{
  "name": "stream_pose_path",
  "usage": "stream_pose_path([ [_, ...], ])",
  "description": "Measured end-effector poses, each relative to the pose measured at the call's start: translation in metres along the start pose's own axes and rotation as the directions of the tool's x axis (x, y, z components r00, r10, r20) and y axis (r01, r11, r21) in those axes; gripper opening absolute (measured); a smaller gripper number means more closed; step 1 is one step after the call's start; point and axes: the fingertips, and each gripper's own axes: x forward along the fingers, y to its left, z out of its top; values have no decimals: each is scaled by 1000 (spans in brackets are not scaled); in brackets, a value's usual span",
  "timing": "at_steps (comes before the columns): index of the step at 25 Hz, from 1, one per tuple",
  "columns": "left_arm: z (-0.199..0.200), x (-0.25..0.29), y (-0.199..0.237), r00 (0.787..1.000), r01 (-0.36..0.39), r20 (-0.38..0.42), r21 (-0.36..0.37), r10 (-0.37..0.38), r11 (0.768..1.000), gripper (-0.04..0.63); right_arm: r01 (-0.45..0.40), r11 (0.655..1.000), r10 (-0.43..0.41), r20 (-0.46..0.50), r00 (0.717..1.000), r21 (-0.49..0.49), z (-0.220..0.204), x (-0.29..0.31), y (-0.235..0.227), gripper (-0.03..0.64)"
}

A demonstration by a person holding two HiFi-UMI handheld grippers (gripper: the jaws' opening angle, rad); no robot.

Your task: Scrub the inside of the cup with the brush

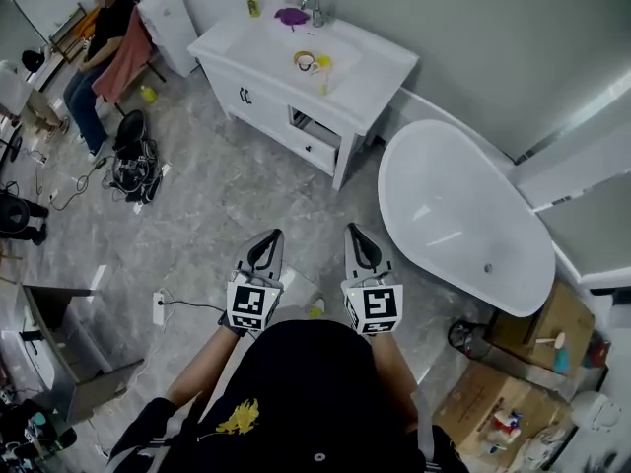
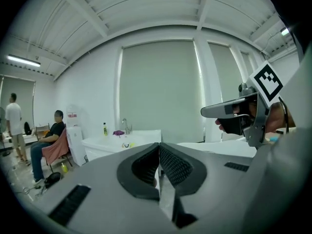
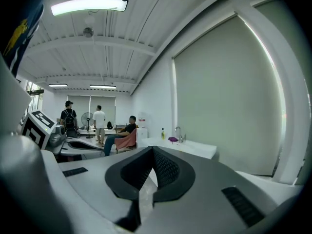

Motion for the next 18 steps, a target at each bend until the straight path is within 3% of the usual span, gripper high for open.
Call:
stream_pose_path([
  [4,34,31,-16,998,34,55,39,-36,999,17,44,999,-44,3,999,28,6,-4,-35,25],
  [9,74,47,-9,989,-42,144,69,32,997,17,39,997,-41,-25,999,-61,11,20,-41,25],
  [14,44,47,21,996,-94,9,15,94,995,17,-48,998,46,-46,998,-31,6,58,-23,25],
  [18,38,75,64,990,-142,-8,41,142,989,17,-64,998,62,-79,995,-29,0,102,-26,26],
])
